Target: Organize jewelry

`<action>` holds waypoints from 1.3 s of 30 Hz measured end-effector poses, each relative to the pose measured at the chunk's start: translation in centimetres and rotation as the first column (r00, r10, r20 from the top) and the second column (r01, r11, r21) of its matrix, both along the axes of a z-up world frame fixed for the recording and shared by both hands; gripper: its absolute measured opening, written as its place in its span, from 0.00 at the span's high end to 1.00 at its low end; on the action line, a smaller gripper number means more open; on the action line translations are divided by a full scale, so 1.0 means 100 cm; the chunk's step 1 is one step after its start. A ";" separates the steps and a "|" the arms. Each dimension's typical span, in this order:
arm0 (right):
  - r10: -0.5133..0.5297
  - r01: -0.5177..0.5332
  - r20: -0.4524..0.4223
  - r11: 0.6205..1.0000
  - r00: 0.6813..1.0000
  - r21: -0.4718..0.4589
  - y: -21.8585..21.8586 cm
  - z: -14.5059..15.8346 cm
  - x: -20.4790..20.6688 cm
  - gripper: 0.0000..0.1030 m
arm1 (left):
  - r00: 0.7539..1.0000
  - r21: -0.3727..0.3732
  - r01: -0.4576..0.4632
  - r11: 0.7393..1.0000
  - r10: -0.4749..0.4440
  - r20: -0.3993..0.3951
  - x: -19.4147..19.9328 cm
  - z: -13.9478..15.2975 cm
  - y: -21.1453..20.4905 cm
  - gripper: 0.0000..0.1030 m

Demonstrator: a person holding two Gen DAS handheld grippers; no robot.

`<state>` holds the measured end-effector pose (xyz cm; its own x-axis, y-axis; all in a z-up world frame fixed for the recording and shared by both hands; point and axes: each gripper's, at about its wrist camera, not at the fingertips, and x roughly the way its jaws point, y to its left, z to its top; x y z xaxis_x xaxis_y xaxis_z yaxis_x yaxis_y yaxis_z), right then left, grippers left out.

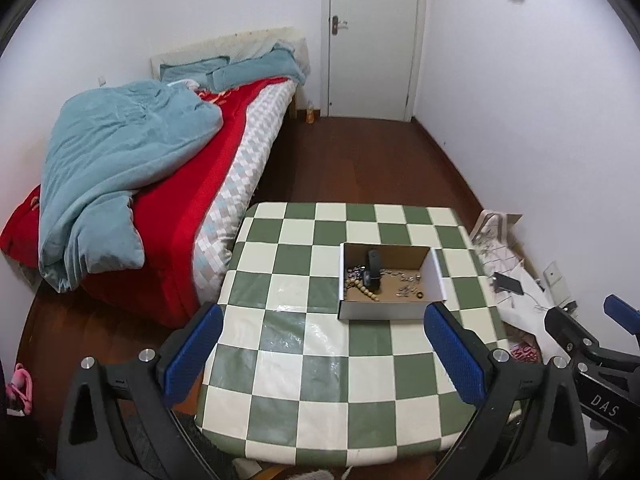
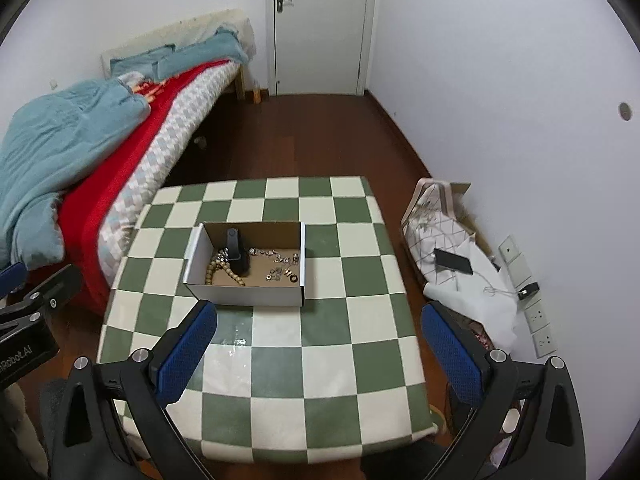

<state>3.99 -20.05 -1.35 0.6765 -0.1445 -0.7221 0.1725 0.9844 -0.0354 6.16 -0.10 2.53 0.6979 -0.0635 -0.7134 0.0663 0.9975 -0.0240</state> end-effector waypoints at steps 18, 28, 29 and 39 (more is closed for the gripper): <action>-0.005 0.004 0.126 1.000 0.992 0.004 0.002 0.075 -0.108 0.00 | 0.998 -0.028 0.055 0.998 -0.054 0.043 -0.066 0.045 -0.005 0.00; -0.016 0.014 0.114 1.000 0.993 0.018 -0.002 0.083 -0.113 0.00 | 0.998 -0.015 0.022 1.000 -0.021 0.057 -0.060 0.053 -0.006 0.00; -0.016 0.014 0.112 1.000 0.994 0.016 -0.003 0.084 -0.111 0.00 | 0.998 -0.013 0.019 1.000 -0.018 0.054 -0.057 0.053 -0.007 0.00; -0.009 0.009 0.092 1.000 0.996 -0.001 -0.002 0.082 -0.073 0.00 | 1.000 0.009 -0.005 1.000 0.004 0.030 -0.021 0.049 -0.013 0.00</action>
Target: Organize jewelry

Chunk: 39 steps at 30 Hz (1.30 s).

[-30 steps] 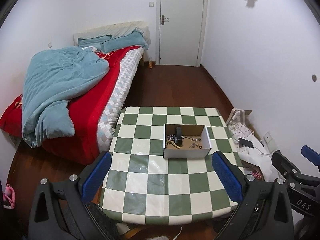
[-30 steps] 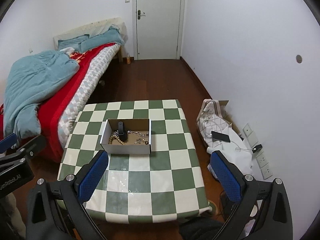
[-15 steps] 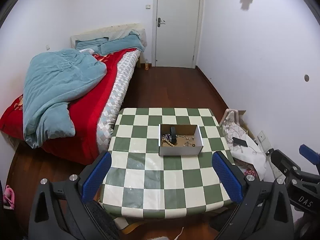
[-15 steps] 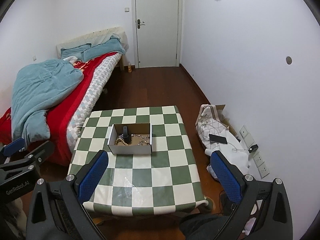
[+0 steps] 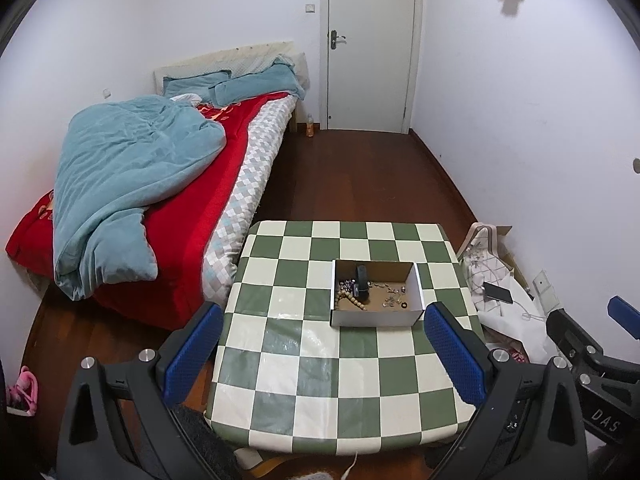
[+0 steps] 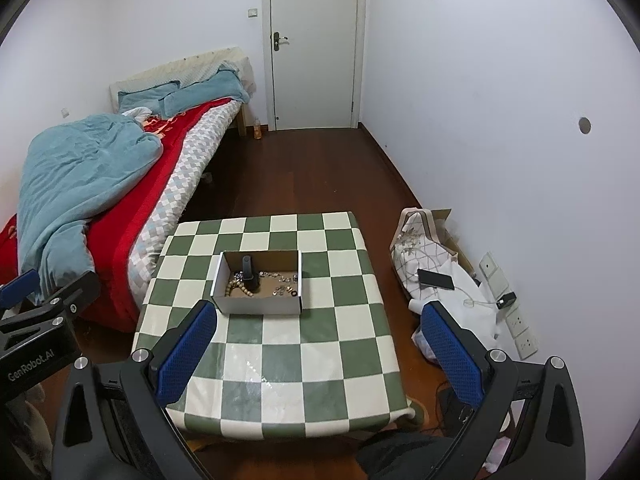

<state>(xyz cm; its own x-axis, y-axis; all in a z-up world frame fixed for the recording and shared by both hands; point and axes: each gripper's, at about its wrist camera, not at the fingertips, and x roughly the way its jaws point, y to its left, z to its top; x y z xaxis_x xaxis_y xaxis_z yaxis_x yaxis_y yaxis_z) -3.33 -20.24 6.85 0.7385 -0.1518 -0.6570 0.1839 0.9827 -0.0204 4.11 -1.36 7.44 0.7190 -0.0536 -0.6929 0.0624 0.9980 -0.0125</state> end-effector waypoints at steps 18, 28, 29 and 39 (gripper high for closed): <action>-0.014 0.012 -0.075 1.000 0.997 -0.019 -0.005 -0.022 0.081 0.00 | 0.996 0.037 -0.018 0.999 0.021 -0.084 0.057 -0.019 -0.008 0.00; -0.009 0.004 -0.115 0.999 0.993 -0.043 -0.001 -0.034 0.109 0.00 | 0.992 0.043 -0.026 0.999 0.031 -0.119 0.072 -0.029 -0.009 0.00; -0.007 0.001 -0.123 0.999 0.992 -0.043 0.000 -0.036 0.111 0.00 | 0.992 0.044 -0.025 0.999 0.030 -0.121 0.073 -0.030 -0.008 0.00; -0.001 -0.004 -0.150 0.999 0.989 -0.032 0.001 -0.044 0.119 0.00 | 0.990 0.041 -0.029 0.999 0.034 -0.137 0.076 -0.035 -0.005 0.00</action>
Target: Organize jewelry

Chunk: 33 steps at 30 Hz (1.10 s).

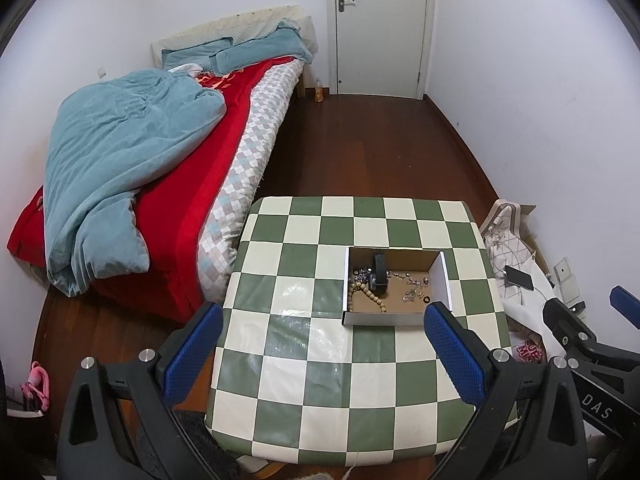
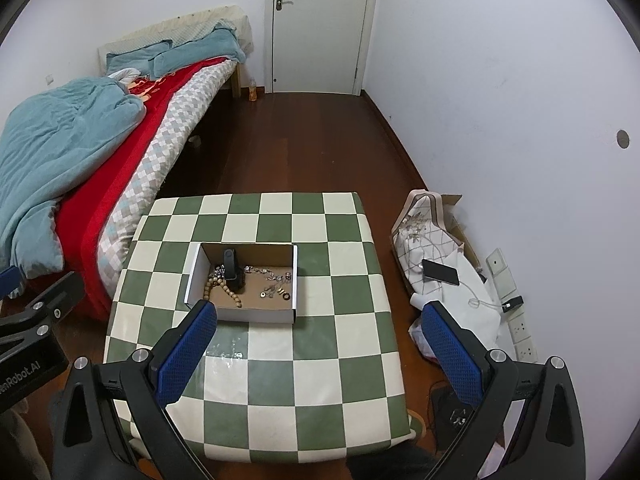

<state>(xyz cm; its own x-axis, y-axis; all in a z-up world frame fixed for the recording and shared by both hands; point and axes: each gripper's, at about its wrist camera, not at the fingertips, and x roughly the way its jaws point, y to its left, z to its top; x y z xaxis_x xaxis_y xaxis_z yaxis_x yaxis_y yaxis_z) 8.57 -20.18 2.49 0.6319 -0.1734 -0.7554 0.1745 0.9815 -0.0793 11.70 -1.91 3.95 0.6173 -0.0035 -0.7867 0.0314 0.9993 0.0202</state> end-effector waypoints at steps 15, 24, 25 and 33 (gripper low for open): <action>0.016 -0.016 -0.003 1.000 1.000 0.008 0.006 -0.002 0.000 0.00 | 1.000 0.004 -0.009 1.000 0.009 0.016 -0.001 0.004 0.006 0.00; 0.027 -0.027 -0.004 1.000 1.000 0.002 0.009 0.001 0.000 0.00 | 1.000 0.002 -0.002 1.000 0.002 0.010 -0.003 0.002 0.008 0.00; 0.026 -0.026 -0.003 1.000 1.000 0.004 0.009 0.001 0.000 0.00 | 1.000 0.004 -0.004 1.000 0.004 0.010 -0.004 0.002 0.008 0.00; 0.031 -0.031 -0.004 1.000 1.000 0.007 0.011 0.003 -0.002 0.00 | 1.000 0.007 -0.006 1.000 0.006 0.016 -0.004 0.002 0.008 0.00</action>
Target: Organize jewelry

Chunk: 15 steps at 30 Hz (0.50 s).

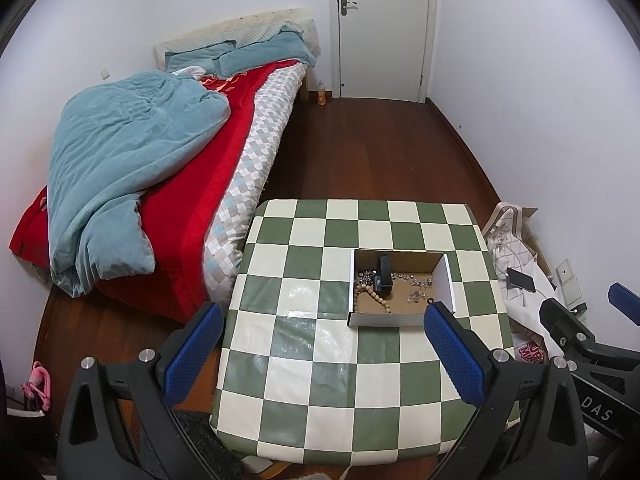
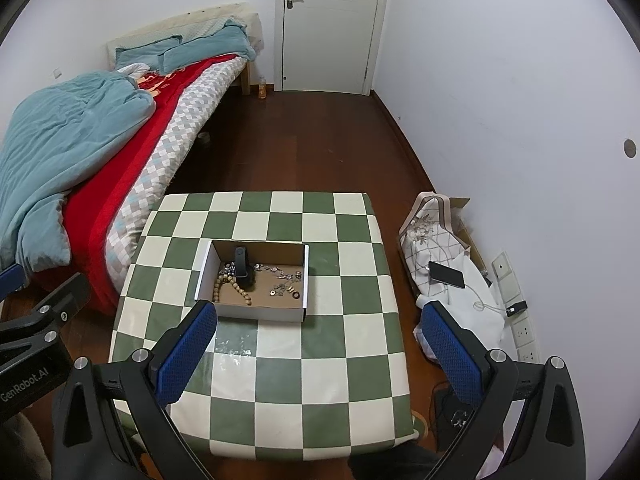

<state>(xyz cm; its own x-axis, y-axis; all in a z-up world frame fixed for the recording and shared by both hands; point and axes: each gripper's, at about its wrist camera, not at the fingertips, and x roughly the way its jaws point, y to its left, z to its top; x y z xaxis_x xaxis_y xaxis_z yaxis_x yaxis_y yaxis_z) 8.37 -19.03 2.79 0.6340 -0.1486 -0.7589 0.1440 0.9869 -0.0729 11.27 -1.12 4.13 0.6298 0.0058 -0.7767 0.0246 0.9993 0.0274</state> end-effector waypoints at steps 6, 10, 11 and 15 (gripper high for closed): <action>0.004 -0.004 0.001 1.000 1.000 0.004 0.000 0.002 -0.001 0.00 | 1.000 0.010 -0.006 1.000 0.006 0.011 -0.002 0.002 0.001 0.00; 0.003 -0.003 0.000 1.000 1.000 0.006 0.000 0.002 -0.001 0.00 | 1.000 0.014 -0.007 1.000 0.007 0.009 -0.002 0.002 0.002 0.00; 0.004 -0.004 0.001 1.000 1.000 0.005 0.000 0.002 -0.001 0.00 | 1.000 0.013 -0.006 1.000 0.006 0.009 -0.002 0.002 0.002 0.00; 0.005 -0.005 0.001 1.000 1.000 0.004 -0.001 0.002 -0.001 0.00 | 1.000 0.016 -0.007 1.000 0.006 0.007 -0.002 0.002 0.003 0.00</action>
<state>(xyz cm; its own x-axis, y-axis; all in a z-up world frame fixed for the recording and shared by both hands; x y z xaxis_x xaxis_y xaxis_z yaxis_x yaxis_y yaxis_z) 8.29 -19.09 2.95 0.6353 -0.1422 -0.7591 0.1388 0.9879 -0.0690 11.07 -0.87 4.30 0.6349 0.0222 -0.7722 0.0179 0.9989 0.0434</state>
